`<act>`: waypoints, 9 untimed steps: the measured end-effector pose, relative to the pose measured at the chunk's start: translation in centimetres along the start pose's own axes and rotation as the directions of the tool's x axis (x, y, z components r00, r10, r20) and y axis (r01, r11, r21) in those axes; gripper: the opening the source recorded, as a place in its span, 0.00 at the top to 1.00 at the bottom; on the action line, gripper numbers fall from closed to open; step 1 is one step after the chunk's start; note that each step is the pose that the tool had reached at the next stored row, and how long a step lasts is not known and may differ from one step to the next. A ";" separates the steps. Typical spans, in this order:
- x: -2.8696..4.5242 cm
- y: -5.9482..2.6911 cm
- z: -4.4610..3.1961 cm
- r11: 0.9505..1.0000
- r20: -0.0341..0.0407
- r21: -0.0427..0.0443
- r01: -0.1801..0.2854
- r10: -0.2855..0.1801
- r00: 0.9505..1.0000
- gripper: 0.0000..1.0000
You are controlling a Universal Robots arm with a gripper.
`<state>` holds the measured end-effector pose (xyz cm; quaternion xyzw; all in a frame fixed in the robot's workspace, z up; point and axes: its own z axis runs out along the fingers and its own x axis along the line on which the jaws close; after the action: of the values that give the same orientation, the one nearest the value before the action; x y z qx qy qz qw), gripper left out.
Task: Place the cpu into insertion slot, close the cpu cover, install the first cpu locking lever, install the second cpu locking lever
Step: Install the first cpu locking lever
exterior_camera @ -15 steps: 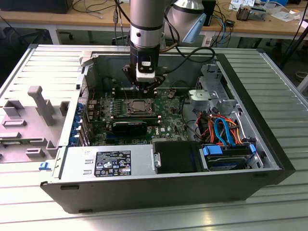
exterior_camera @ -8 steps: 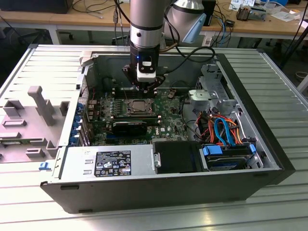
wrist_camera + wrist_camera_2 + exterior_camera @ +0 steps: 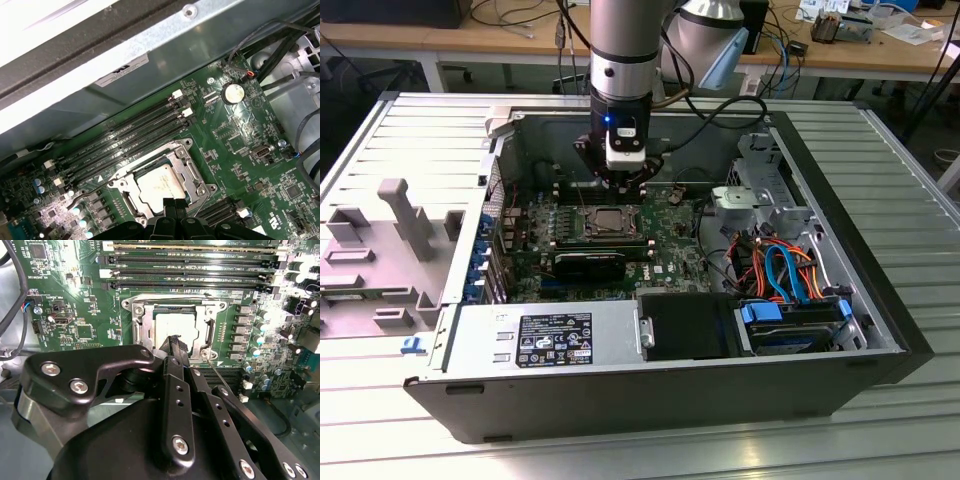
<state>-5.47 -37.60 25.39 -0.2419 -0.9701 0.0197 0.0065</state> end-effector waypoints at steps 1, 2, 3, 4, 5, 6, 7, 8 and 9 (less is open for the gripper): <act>0.00 0.00 0.00 1.000 0.000 0.000 0.003 -0.003 1.000 0.89; 0.00 0.00 0.00 1.000 0.000 0.000 0.006 -0.006 1.000 0.89; 0.00 0.00 0.00 1.000 0.000 0.000 0.008 -0.008 1.000 0.89; 0.00 0.00 0.00 1.000 0.000 0.000 0.009 -0.009 1.000 0.89; 0.00 0.00 0.00 1.000 0.001 0.000 0.012 -0.012 1.000 0.89; 0.00 0.00 0.00 1.000 0.001 0.000 0.015 -0.015 1.000 0.89; 0.00 0.00 0.00 1.000 0.001 0.000 0.017 -0.017 1.000 0.89; 0.00 0.00 0.00 1.000 0.001 0.000 0.017 -0.017 1.000 0.89; 0.00 0.00 0.00 1.000 0.001 0.000 0.020 -0.020 1.000 0.89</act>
<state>-5.47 -37.60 25.39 -0.2322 -0.9725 0.0197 0.0063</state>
